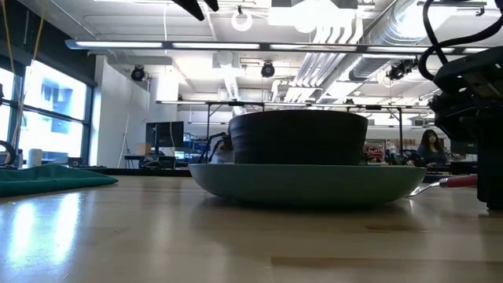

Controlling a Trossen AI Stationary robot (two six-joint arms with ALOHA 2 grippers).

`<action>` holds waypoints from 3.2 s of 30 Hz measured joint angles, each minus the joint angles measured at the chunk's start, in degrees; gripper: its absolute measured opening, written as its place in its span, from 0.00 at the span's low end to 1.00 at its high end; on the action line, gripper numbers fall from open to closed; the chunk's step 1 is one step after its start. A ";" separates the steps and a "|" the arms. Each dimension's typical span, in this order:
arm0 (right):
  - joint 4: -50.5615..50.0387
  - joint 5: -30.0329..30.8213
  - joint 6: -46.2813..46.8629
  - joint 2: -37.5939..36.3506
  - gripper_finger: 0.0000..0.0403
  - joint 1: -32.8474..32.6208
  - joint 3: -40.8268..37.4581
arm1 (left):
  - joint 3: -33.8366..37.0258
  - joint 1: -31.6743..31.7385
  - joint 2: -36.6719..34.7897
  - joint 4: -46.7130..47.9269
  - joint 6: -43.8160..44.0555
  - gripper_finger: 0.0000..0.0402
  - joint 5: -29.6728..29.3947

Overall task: Set table place
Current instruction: Put the red fork to the right of the blue plate

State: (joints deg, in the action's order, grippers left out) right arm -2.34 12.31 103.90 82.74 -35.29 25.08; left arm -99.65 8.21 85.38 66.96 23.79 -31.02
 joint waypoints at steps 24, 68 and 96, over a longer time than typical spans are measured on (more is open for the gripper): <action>0.07 -2.67 -0.95 -0.44 0.29 0.53 0.07 | 0.00 0.02 0.00 0.04 -1.00 0.65 0.00; -7.71 -1.29 -19.16 -10.15 0.00 16.59 -0.04 | -0.02 0.02 0.00 -0.83 -0.83 0.65 -0.05; -0.93 5.77 -21.31 -0.76 0.00 19.54 0.19 | -0.02 0.02 0.00 -0.84 -1.15 0.65 0.81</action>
State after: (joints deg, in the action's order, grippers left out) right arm -3.27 18.09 82.59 81.97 -15.75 25.27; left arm -99.68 8.23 85.38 66.12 22.64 -30.22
